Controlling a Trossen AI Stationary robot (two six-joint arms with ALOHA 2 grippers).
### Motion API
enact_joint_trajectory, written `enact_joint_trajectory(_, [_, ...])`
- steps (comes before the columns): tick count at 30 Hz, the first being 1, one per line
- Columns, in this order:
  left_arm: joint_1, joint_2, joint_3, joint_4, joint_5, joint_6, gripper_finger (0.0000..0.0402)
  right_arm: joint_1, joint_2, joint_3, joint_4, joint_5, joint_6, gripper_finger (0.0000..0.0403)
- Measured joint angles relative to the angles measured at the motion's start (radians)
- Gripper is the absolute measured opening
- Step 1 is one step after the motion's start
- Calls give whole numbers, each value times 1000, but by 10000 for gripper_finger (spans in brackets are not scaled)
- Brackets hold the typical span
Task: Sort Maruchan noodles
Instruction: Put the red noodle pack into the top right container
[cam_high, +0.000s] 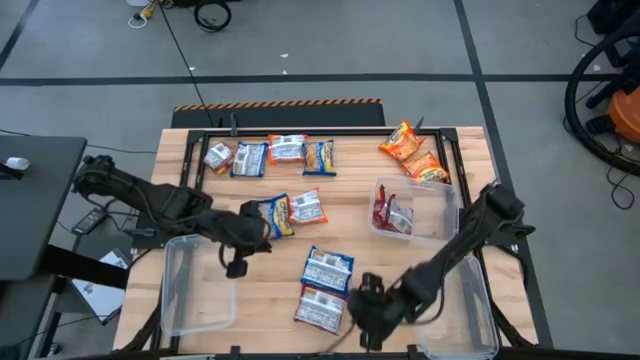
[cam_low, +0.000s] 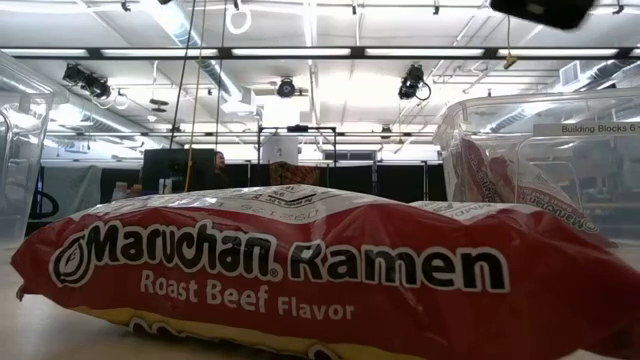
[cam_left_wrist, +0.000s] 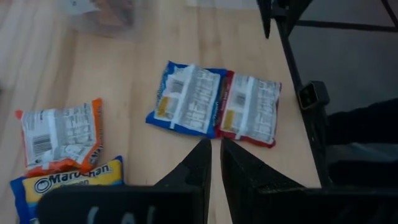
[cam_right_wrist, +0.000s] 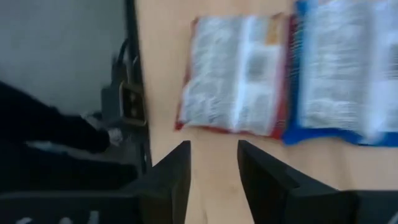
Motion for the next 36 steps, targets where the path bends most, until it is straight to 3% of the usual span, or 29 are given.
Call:
enact_joint_trajectory(8, [-50,0,0,0,-11,14,41,43,136,0,115,58,-365,199])
enact_joint_trajectory(12, [-49,0,0,0,-19,24,41,48,176,0,118,159,-588,200])
enact_joint_trajectory(17, [-44,0,0,1,-42,23,41,46,223,0,124,203,-810,197])
enact_joint_trajectory(22, [-43,0,0,0,-96,3,41,50,249,-3,140,353,-1019,197])
enact_joint_trajectory(28, [-16,0,0,2,-109,-17,41,42,268,-4,164,252,-1161,197])
enact_joint_trajectory(36, [9,1,-1,5,-109,-30,41,38,274,-3,236,286,-1254,195])
